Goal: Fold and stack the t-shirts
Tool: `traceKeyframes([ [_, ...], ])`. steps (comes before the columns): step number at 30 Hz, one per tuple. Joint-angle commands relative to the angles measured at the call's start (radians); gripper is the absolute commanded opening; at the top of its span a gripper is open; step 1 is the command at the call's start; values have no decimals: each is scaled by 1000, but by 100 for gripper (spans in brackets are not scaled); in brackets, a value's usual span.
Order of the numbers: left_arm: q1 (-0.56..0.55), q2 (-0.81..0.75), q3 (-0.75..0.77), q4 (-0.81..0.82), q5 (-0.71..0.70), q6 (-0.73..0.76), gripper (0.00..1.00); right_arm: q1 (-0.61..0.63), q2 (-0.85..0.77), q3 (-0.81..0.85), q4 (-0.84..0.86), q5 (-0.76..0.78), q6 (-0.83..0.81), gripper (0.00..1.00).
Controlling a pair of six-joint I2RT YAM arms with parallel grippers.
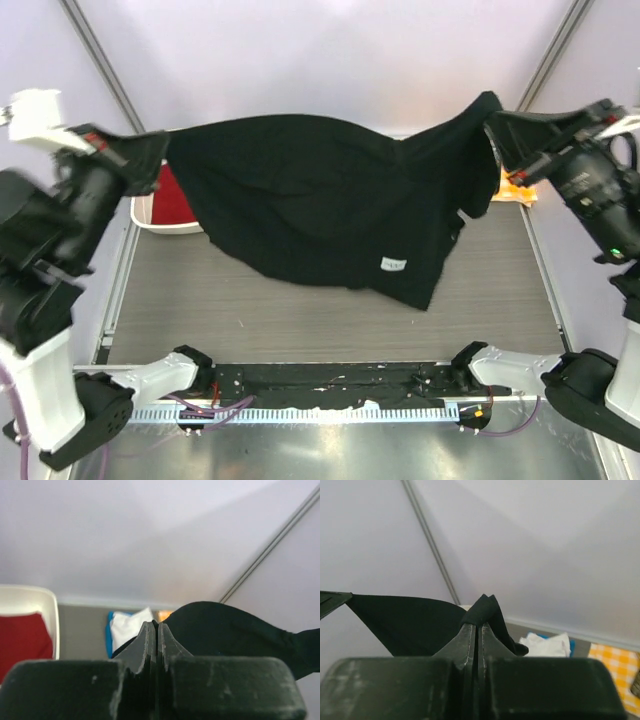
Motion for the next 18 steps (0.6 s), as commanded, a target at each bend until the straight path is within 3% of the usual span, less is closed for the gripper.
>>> traceKeyframes([
  [1, 2, -97, 82, 130, 72, 38, 0, -2, -50, 104, 145, -198, -7, 1],
  [4, 2, -126, 134, 125, 96, 29, 0, -4, -65, 140, 179, -296, 16, 1],
  [10, 2, -232, 55, 211, 190, -12, 0, -105, -165, 187, 245, -454, 83, 1],
  [18, 2, -239, -24, 257, 189, -28, 0, -154, -194, 103, 229, -359, 74, 1],
])
